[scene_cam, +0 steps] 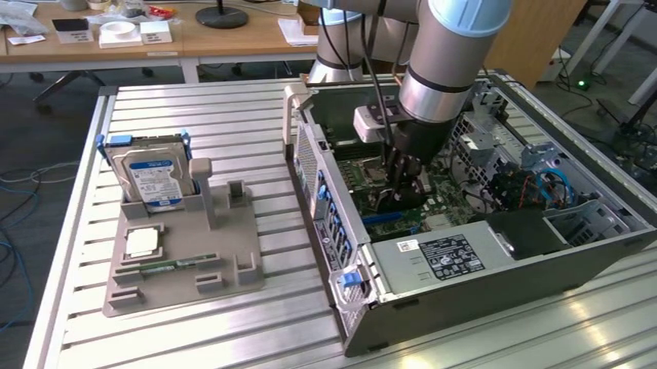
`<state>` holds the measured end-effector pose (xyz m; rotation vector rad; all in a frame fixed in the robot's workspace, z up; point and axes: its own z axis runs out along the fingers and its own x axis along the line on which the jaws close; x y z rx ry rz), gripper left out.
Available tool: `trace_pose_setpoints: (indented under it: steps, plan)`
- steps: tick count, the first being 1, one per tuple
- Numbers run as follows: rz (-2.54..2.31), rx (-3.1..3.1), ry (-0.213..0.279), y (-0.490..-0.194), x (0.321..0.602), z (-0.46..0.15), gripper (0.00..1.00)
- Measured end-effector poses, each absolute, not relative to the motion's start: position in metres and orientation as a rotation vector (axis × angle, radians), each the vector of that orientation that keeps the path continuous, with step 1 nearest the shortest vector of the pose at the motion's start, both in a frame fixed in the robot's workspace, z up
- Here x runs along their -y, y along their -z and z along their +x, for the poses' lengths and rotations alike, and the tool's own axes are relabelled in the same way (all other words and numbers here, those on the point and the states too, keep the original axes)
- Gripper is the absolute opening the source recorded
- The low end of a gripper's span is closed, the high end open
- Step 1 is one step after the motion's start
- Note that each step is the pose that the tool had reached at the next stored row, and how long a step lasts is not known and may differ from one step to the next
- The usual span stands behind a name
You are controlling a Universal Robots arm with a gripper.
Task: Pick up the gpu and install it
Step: 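Insert the gpu into the slot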
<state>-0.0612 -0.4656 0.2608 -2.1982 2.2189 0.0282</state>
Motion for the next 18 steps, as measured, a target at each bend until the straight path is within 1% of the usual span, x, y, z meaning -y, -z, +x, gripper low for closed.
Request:
trace_pose_setpoints:
  steps: [18]
  plan:
    - [-2.203, -2.203, -0.02, -0.2508, 0.4655, -0.0643, 0.26]
